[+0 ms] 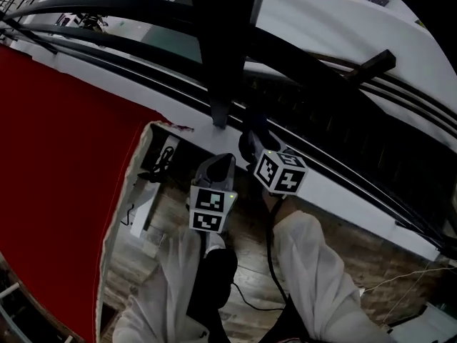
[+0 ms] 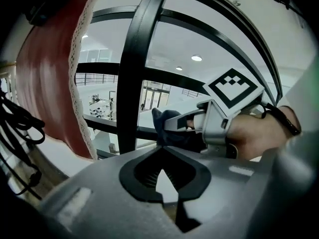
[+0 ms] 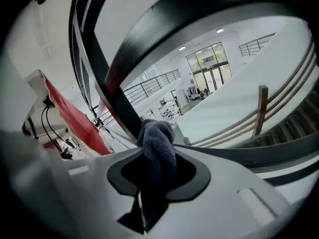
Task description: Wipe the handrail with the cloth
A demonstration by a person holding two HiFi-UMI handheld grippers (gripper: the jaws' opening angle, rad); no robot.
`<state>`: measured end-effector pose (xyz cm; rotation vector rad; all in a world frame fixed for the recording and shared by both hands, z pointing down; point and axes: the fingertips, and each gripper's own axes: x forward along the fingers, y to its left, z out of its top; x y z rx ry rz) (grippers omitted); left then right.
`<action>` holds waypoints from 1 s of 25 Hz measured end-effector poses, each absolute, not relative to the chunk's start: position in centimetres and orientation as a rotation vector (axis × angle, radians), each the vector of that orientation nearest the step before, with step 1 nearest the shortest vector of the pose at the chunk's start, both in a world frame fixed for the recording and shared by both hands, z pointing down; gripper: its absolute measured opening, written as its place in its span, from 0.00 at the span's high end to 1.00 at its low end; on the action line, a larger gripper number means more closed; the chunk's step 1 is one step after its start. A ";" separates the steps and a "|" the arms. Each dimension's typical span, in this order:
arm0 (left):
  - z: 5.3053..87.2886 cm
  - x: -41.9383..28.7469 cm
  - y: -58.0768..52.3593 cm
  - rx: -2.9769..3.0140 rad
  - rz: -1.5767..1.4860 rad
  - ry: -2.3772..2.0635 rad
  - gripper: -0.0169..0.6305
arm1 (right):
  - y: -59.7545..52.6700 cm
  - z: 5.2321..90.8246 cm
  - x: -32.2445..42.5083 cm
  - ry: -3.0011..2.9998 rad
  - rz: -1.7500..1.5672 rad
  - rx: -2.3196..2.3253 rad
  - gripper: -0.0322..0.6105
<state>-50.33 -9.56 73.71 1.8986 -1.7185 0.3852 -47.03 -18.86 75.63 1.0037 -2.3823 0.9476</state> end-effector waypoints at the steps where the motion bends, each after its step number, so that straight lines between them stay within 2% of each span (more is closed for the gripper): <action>1: 74.0 -50.6 -9.7 1.895 0.384 -1.726 0.97 | -19.3 76.1 -47.8 -2.387 0.974 0.996 0.81; 8: 74.1 -52.8 -10.7 1.904 0.340 -1.757 0.97 | -21.2 77.0 -52.5 -2.412 0.963 0.949 0.81; 14: 74.2 -52.7 -10.3 1.927 0.333 -1.731 0.97 | -21.3 76.9 -53.2 -2.392 0.816 0.936 0.81; 25: 73.7 -45.4 -9.9 1.975 0.410 -1.657 0.97 | -21.1 77.9 -43.0 -2.284 0.840 1.029 0.81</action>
